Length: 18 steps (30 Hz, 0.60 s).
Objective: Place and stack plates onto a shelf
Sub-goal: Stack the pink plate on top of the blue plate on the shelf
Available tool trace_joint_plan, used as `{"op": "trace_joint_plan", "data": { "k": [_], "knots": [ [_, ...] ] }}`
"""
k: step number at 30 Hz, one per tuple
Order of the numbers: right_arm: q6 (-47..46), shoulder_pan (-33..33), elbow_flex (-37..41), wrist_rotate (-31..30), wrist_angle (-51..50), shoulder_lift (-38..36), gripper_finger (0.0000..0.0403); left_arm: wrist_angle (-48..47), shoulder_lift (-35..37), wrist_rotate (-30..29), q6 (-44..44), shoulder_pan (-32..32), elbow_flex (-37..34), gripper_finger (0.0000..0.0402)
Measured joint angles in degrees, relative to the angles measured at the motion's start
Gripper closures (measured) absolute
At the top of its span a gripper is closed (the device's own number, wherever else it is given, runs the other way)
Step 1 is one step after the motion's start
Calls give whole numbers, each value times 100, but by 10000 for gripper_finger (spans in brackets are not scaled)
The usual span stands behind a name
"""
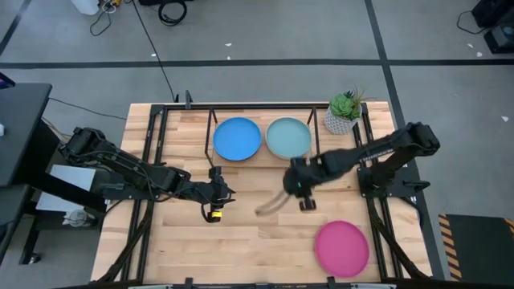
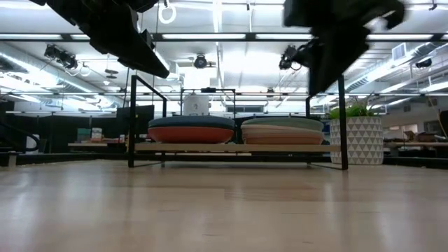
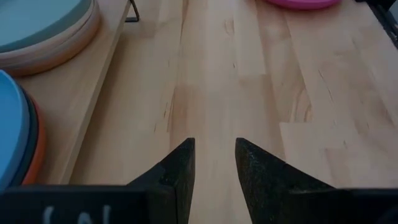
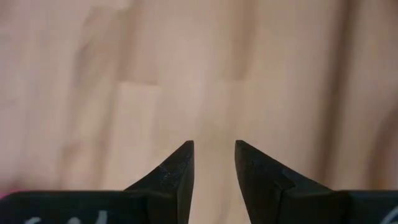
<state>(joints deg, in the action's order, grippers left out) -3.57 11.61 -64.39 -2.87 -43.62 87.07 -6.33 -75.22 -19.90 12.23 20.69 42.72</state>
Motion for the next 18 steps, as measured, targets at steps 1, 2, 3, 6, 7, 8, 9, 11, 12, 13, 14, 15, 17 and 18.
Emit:
{"op": "trace_joint_plan", "data": {
  "k": [1,2,3,6,7,8,9,11,12,13,14,15,17,18],
  "knots": [
    [-102,199,26,4,-19,0,279,2,0,0,0,0,0,278],
    [-209,370,69,18,-12,10,278,0,0,1,0,0,0,278],
    [-310,545,102,26,-35,26,276,1,0,1,0,0,0,278],
    [-775,977,223,164,-100,89,266,1,0,26,2,15,0,278],
    [-959,1103,282,256,-94,135,262,2,0,61,2,20,0,278],
    [-1131,1207,346,371,-112,183,257,6,0,108,18,20,0,278],
    [-1262,1315,413,480,-126,219,252,17,0,165,36,20,0,278],
    [-1485,1504,483,634,-157,307,241,11,0,232,31,20,0,278],
    [-1590,1606,504,640,-203,354,235,12,0,252,20,20,0,278],
    [-1678,1689,515,654,-313,412,230,16,0,256,19,20,0,278],
    [-1740,1770,523,692,-386,478,226,15,0,256,17,19,0,278],
    [-1772,1850,526,730,-421,557,223,17,0,256,17,17,0,278],
    [-1842,1989,526,745,-451,696,221,27,0,256,16,17,0,278],
    [-1874,2047,526,750,-452,780,221,27,0,258,15,17,0,278]
  ]
}}
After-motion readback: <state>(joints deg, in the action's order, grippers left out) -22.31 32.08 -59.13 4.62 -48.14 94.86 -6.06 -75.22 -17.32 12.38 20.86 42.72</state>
